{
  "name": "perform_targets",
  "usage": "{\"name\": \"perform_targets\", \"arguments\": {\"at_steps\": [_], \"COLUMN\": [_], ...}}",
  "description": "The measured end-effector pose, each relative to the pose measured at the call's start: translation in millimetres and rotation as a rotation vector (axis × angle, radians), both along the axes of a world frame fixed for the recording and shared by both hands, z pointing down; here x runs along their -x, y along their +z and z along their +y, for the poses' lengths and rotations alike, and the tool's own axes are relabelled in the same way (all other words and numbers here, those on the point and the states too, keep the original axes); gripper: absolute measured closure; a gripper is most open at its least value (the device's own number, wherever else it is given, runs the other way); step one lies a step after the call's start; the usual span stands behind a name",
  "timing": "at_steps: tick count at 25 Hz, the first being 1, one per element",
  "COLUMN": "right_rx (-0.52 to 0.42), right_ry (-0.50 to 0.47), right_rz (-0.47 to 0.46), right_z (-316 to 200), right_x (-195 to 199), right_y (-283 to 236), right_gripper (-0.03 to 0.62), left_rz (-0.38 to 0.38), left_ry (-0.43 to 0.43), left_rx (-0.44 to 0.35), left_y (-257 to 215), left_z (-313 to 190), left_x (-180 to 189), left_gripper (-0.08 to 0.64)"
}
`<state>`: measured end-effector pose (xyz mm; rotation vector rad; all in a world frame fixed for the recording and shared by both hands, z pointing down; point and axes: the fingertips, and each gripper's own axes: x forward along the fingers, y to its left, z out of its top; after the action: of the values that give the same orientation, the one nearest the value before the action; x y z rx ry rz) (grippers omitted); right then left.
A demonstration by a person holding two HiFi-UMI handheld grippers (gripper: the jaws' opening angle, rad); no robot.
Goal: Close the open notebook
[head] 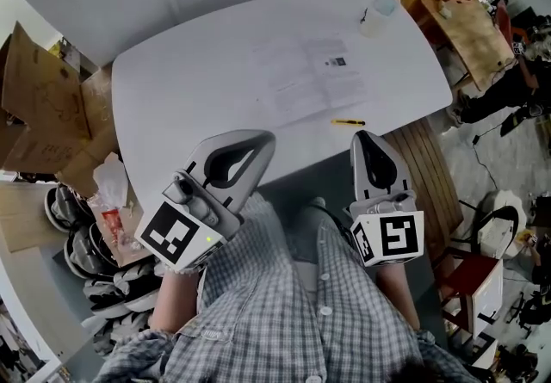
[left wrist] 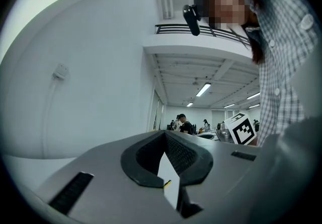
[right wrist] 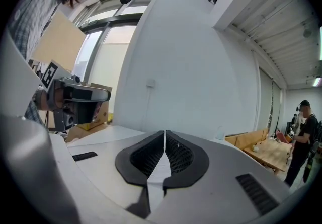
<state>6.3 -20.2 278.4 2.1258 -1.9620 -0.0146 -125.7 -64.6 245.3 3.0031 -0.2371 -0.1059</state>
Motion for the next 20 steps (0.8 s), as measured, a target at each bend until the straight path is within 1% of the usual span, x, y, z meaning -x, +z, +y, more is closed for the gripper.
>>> {"name": "perform_targets", "arguments": {"at_steps": [2,5,10,14,20], "right_rx": [-0.002,-0.002,-0.005,-0.008,-0.009], "right_ry": [0.002,-0.005,-0.041,-0.072,-0.123], "right_rz": [0.001,-0.002,-0.012,-0.035,-0.033], "right_z": [-1,-1,-9,-22,-40], "right_x": [0,-2,-11,-25,-43], "right_y": [-1,1,4,7,5], "right_gripper": [0.568,0.568,0.568,0.568,0.568], "left_rz": [0.001,0.018,0.019,0.027,-0.013], "left_ry": [-0.004,-0.015,-0.06,-0.097,-0.153], "left_rx": [0.009,-0.001,-0.004,0.024,0.018], "left_y": [2,0,-1,-2,2], "left_z": [-2,-4,-11,-16,-26], "left_x": [0,-1,-7,-15,-33], "left_gripper": [0.555,0.555,0.555,0.555,0.555]}}
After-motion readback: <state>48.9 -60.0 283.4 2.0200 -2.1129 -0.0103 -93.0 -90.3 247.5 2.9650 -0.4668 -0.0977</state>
